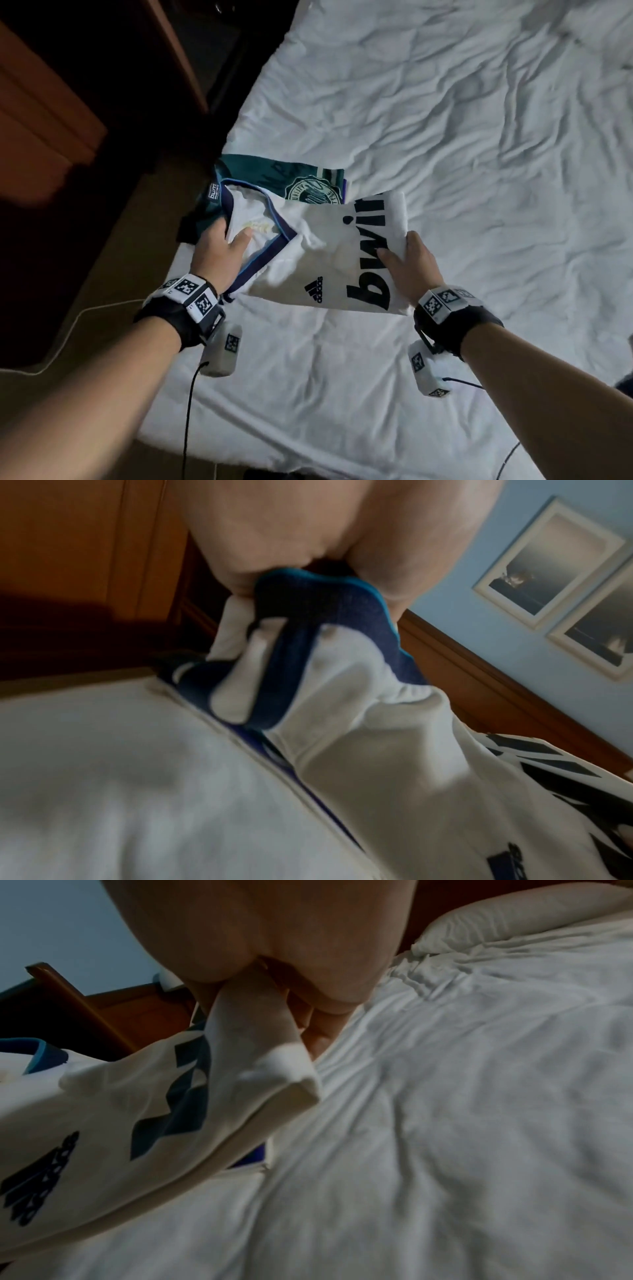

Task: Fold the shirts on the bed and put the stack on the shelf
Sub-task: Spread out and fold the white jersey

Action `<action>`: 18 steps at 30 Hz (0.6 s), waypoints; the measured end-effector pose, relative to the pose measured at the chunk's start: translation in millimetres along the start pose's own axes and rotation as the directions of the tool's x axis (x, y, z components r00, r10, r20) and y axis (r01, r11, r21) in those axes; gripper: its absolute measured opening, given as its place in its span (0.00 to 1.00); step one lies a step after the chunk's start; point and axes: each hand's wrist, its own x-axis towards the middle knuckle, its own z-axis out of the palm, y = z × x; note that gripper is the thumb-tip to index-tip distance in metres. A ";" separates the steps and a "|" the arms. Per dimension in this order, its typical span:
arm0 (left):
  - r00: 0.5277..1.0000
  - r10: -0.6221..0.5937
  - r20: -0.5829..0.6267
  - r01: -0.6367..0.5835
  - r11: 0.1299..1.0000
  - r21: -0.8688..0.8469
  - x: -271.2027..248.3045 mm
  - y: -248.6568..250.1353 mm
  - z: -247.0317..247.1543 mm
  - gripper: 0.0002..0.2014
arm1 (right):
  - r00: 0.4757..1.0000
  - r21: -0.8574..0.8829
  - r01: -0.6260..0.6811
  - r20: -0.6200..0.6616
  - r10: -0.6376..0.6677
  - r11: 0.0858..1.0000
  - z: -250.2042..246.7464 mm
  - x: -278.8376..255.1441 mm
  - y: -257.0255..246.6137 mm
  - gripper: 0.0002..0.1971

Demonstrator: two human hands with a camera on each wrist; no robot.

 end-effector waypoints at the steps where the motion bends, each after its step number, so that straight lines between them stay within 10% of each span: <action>1: 1.000 0.012 -0.013 -0.012 1.000 0.002 19.7 -1.8 -13.4 0.16 | 1.000 0.003 0.008 0.000 -0.008 1.000 9.9 10.0 -18.3 0.16; 14: 0.999 -0.007 -0.043 0.001 0.992 -0.124 201.6 -66.4 -32.5 0.06 | 0.996 0.003 -0.088 -0.024 0.088 0.996 112.2 148.8 -106.7 0.19; 18: 0.965 -0.237 0.110 0.248 0.963 -0.103 223.4 -109.0 -9.9 0.27 | 0.975 -0.035 -0.220 0.013 0.220 0.975 133.2 171.8 -83.2 0.25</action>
